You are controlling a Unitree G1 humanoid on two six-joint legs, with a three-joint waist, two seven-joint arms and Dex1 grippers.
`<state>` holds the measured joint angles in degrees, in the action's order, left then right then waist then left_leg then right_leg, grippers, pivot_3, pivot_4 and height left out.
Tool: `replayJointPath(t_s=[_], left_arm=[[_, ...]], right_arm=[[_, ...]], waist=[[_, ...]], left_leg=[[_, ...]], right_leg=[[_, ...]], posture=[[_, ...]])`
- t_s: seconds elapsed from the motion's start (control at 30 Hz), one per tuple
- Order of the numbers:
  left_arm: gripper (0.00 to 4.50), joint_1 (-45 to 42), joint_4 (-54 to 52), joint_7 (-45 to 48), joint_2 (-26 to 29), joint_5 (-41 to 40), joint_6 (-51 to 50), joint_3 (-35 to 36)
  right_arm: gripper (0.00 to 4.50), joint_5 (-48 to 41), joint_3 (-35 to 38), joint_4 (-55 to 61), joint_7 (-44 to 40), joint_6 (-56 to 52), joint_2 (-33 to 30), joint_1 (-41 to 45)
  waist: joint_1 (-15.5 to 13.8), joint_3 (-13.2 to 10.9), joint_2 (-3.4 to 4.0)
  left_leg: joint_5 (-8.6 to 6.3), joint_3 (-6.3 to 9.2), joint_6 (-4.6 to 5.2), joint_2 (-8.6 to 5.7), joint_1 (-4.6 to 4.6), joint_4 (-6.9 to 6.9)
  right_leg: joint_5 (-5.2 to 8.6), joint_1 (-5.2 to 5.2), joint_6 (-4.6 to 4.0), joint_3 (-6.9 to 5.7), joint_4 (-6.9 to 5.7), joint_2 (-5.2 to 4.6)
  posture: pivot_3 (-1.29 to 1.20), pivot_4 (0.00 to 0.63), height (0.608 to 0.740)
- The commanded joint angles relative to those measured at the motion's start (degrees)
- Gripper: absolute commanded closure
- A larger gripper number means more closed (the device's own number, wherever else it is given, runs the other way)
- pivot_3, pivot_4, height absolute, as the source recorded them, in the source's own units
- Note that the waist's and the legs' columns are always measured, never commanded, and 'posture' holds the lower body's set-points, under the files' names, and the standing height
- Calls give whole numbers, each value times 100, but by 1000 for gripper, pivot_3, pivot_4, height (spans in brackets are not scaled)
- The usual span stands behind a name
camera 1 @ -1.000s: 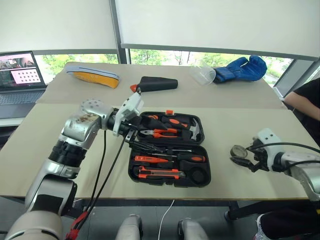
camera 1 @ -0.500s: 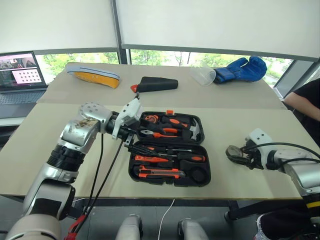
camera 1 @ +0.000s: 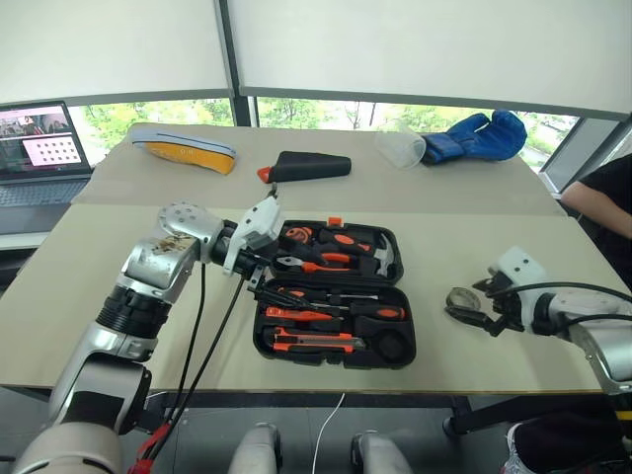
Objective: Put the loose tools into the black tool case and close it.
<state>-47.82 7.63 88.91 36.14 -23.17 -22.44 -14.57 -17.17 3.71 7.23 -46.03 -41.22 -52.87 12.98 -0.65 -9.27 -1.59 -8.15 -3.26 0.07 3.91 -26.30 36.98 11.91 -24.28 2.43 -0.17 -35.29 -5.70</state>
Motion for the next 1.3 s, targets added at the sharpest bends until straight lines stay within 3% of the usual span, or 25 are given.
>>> replayJointPath(t_s=[0.03, 0.1, 0.2, 0.57, 0.73, 0.87, 1.17, 1.3], left_arm=[[0, -128, -40, 38, -19, 28, 99, 92], [0, -127, -46, 42, -25, 48, 104, 100], [0, -132, -40, 29, -36, 73, 116, 107], [0, -159, 0, 49, -51, 119, 166, 99], [0, -22, -141, 275, 52, 156, 173, -21], [0, 160, -418, 359, 211, 117, 326, -225], [0, 157, -402, 356, 239, 210, 448, -259], [0, 178, -345, 343, 221, 330, 553, -235]], right_arm=[[43, -100, 124, 294, 24, -163, 45, 18], [43, -37, 60, 285, 22, -201, 67, -33], [769, 32, 8, 161, 25, -184, 99, -94], [4486, 1, 93, -251, -110, -13, 163, 48], [4486, -740, 235, 934, -869, -176, -27, -96], [4486, -1789, -70, 2506, -1040, -1060, -13, 169], [4486, -1143, -1181, 2791, -884, -977, -393, 201], [3174, -1034, -1352, 2747, -985, -950, -505, 189]], waist=[[0, 0, 0], [-5, 0, 0], [-9, 0, 0], [-2, 0, 0], [1, -3, 5], [26, -3, 5], [-25, -4, 4], [-5, -4, 4]], left_leg=[[0, -1, 0, -1, 0, 0], [0, -1, 0, -1, 0, 1], [0, -1, 0, -1, 0, 1], [0, -3, 0, -1, 0, 1], [0, -3, 0, 0, 0, -1], [0, -2, 0, 8, 5, -3], [-17, -14, -28, -6, 1, 0], [-1, -21, -1, -5, 1, 0]], right_leg=[[0, 0, 0, 3, 0, 0], [0, 0, 0, 5, 0, 0], [0, 1, 0, 5, 1, 0], [0, -1, 0, 11, 0, 3], [0, -4, 0, 21, -3, 10], [1, -5, -1, 29, -4, 23], [2, -4, -2, 62, 9, 22], [1, -7, -1, 74, 8, 27]], posture=[[0, 150, 740], [0, 150, 740], [0, 150, 740], [0, 150, 740], [0, 150, 740], [0, 150, 740], [0, 150, 740], [0, 150, 740]])
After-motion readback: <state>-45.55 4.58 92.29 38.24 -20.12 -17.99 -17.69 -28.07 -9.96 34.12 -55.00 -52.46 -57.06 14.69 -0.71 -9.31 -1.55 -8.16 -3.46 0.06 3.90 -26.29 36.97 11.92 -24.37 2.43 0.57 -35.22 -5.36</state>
